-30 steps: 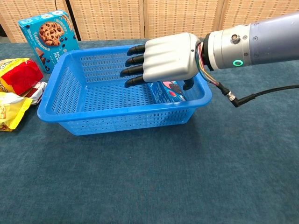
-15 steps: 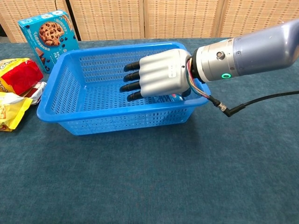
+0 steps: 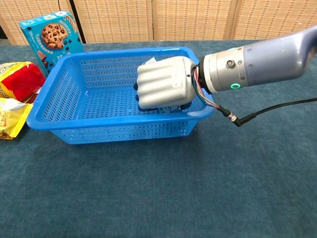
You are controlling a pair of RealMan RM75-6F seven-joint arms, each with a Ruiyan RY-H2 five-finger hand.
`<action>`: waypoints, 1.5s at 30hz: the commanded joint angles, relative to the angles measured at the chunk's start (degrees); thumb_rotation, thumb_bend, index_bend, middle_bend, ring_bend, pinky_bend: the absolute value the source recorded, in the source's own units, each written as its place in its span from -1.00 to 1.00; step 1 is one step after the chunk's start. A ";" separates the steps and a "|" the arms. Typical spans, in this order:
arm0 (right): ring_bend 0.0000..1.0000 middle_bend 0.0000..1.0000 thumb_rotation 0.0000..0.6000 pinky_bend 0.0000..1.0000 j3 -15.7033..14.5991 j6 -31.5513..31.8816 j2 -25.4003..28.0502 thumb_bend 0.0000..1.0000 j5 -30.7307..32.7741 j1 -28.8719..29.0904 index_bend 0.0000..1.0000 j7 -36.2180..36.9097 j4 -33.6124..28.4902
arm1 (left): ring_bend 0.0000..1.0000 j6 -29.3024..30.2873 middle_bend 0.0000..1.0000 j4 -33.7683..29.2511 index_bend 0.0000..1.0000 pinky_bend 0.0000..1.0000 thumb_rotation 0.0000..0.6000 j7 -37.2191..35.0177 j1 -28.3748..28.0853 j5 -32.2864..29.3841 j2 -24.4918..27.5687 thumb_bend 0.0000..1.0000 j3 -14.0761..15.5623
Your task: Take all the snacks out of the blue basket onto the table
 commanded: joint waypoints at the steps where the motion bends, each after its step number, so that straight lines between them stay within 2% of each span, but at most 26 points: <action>1: -0.11 0.07 1.00 0.28 -0.78 5.04 0.96 -0.37 -2.86 0.04 0.43 2.96 0.54 | -1.00 -0.08 -1.00 -0.04 -1.00 -1.00 1.00 -0.06 -0.02 0.05 0.02 -1.00 0.05; 4: -0.11 0.07 1.00 0.28 -0.47 8.57 2.53 -0.37 -4.18 -0.27 0.43 3.17 -0.19 | -1.00 -0.15 -1.00 -0.14 -1.00 -1.00 1.00 -0.17 -0.02 0.23 0.07 -1.00 0.16; 6: -0.11 0.07 1.00 0.28 0.94 12.51 5.20 -0.37 -4.46 -1.04 0.43 2.71 -2.42 | -1.00 -0.24 -1.00 -0.14 -1.00 -1.00 1.00 -0.24 -0.06 0.61 0.06 -1.00 0.34; 9: -0.11 0.07 1.00 0.28 2.21 14.78 8.53 -0.37 -4.31 -1.80 0.43 1.63 -5.45 | -1.00 -0.47 -1.00 -0.15 -1.00 -1.00 1.00 -0.56 -0.17 0.86 0.11 -1.00 0.47; 14: -0.11 0.07 1.00 0.28 4.98 18.30 13.23 -0.37 -1.76 -4.19 0.43 0.97 -8.17 | -1.00 -0.70 -1.00 -0.17 -1.00 -1.00 1.00 -0.79 -0.32 1.06 0.08 -1.00 0.56; 16: -0.11 0.07 1.00 0.28 5.72 18.97 15.67 -0.37 0.64 -6.03 0.43 1.74 -7.50 | -1.00 -0.79 -1.00 -0.25 -1.00 -1.00 1.00 -0.77 -0.36 1.37 0.07 -1.00 0.73; 21: -0.11 0.07 1.00 0.28 3.78 17.84 17.76 -0.37 2.66 -8.93 0.42 5.36 -2.03 | -1.00 -0.17 -1.00 -0.33 -1.00 -1.00 1.00 -0.92 -0.11 1.84 0.16 -1.00 0.87; 27: -0.15 0.03 1.00 0.23 -0.19 20.11 14.42 -0.37 0.84 -12.34 0.36 11.62 7.22 | -1.00 0.57 -1.00 -0.39 -1.00 -1.00 1.00 -0.83 0.28 2.08 0.12 -1.00 0.98; 29: -0.28 -0.09 1.00 0.07 -1.02 19.99 12.68 -0.38 1.13 -13.32 0.15 13.99 9.97 | -1.00 0.66 -1.00 -0.46 -1.00 -1.00 1.00 -0.63 0.40 2.19 0.03 -1.00 1.13; 30: -0.44 -0.26 1.00 -0.10 -1.17 19.35 12.17 -0.49 1.74 -13.70 -0.12 14.79 10.61 | -1.00 0.69 -1.00 -0.49 -1.00 -1.00 1.00 -0.54 0.47 2.28 -0.01 -1.00 1.23; 31: -0.67 -0.51 1.00 -0.31 -1.12 18.17 11.75 -0.68 2.81 -14.16 -0.45 14.91 10.97 | -1.00 0.76 -1.00 -0.48 -1.00 -1.00 1.00 -0.38 0.56 2.39 -0.06 -1.00 1.34; 33: -0.94 -0.88 1.00 -0.60 -0.65 17.12 11.55 -0.96 4.13 -14.72 -0.88 13.60 10.55 | -1.00 0.91 -1.00 -0.51 -1.00 -1.00 1.00 -0.18 0.69 2.48 -0.11 -1.00 1.44; 34: -1.00 -0.98 1.00 -0.71 -0.22 17.34 11.55 -1.00 4.65 -15.10 -0.97 12.83 9.97 | -1.00 1.04 -1.00 -0.58 -1.00 -1.00 1.00 -0.19 0.78 2.56 -0.11 -1.00 1.50; 36: -1.00 -1.00 1.00 -0.84 0.50 18.20 11.82 -1.00 5.30 -15.71 -1.00 11.68 8.92 | -1.00 1.33 -1.00 -0.62 -1.00 -1.00 1.00 -0.13 0.95 2.73 -0.11 -1.00 1.58; 40: -1.00 -1.00 1.00 -0.93 2.09 21.40 13.95 -1.00 6.34 -17.32 -1.00 10.32 4.55 | -1.00 1.93 -1.00 -0.63 -1.00 -1.00 1.00 -0.21 1.29 3.46 -0.05 -1.00 1.93; 43: -1.00 -1.00 1.00 -0.95 3.33 24.37 16.81 -1.00 7.58 -19.34 -1.00 9.15 -0.64 | -1.00 2.45 -1.00 -0.52 -1.00 -1.00 1.00 -0.42 1.62 4.06 -0.04 -1.00 2.24; 45: -1.00 -1.00 1.00 -0.95 4.09 28.04 20.00 -1.00 9.65 -22.83 -1.00 8.23 -6.51 | -1.00 3.50 -1.00 -0.16 -1.00 -1.00 1.00 0.07 2.41 4.07 -0.24 -1.00 2.47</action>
